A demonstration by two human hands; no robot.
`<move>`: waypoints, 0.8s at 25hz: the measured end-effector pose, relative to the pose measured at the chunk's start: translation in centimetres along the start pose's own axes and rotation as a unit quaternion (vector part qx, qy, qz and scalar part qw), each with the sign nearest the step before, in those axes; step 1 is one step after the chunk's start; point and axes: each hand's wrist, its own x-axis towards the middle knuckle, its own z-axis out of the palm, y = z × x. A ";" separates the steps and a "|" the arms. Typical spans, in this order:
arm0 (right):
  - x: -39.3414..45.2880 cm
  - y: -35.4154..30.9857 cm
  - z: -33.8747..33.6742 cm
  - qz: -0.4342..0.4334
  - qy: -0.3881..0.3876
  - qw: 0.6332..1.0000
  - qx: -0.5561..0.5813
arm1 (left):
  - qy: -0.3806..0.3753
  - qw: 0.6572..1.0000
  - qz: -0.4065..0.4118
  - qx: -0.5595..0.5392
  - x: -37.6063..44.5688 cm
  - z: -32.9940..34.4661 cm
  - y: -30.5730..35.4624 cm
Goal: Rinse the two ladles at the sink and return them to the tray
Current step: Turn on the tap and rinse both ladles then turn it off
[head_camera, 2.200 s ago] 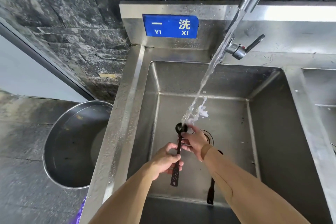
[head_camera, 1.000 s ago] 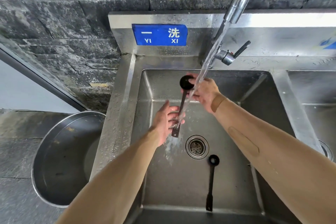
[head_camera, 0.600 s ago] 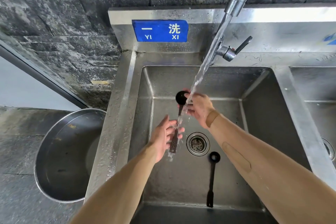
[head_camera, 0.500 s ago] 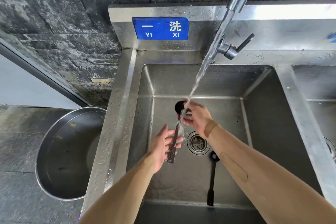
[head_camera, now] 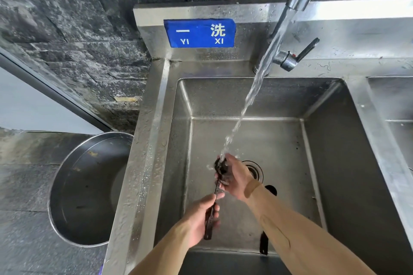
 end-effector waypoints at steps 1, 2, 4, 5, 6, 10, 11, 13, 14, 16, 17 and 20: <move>0.1 0.1 0.1 0.000 0.002 1.000 -0.010 | 0.039 0.999 0.014 0.013 0.0 0.2 -0.1; 0.2 0.2 0.1 -0.005 0.011 1.000 -0.025 | 0.079 0.996 0.036 0.033 0.1 0.5 0.0; 0.2 0.0 0.0 -0.026 0.030 0.998 -0.040 | 0.138 0.985 0.078 0.071 0.4 1.0 0.2; 0.2 -0.3 -0.1 -0.040 0.030 0.998 -0.034 | 0.149 0.981 0.094 0.079 0.5 1.3 0.4; 0.2 -0.6 -0.2 -0.055 0.024 0.998 -0.019 | 0.150 0.979 0.110 0.078 0.6 1.7 0.7; -0.4 -3.4 0.0 -0.118 -0.018 0.993 0.019 | 0.116 0.978 0.166 0.041 1.0 3.0 2.9; -0.6 -4.3 0.2 -0.136 -0.027 0.990 0.013 | 0.104 0.979 0.170 0.036 1.0 3.3 3.7; -1.3 -6.5 0.7 -0.168 -0.038 0.985 0.006 | 0.078 0.983 0.157 0.049 1.0 3.9 5.4; -1.7 -7.5 0.9 -0.180 -0.039 0.983 0.001 | 0.062 0.985 0.149 0.061 0.9 4.2 6.3; -2.8 -9.7 1.3 -0.200 -0.042 0.979 -0.006 | 0.026 0.987 0.150 0.061 0.6 4.9 8.2; -3.3 -10.8 1.6 -0.211 -0.044 0.976 -0.007 | 0.010 0.986 0.157 0.052 0.4 5.3 9.3; -5.4 -14.1 2.7 -0.246 -0.041 0.968 -0.014 | -0.014 0.983 0.178 0.041 -0.3 6.8 12.3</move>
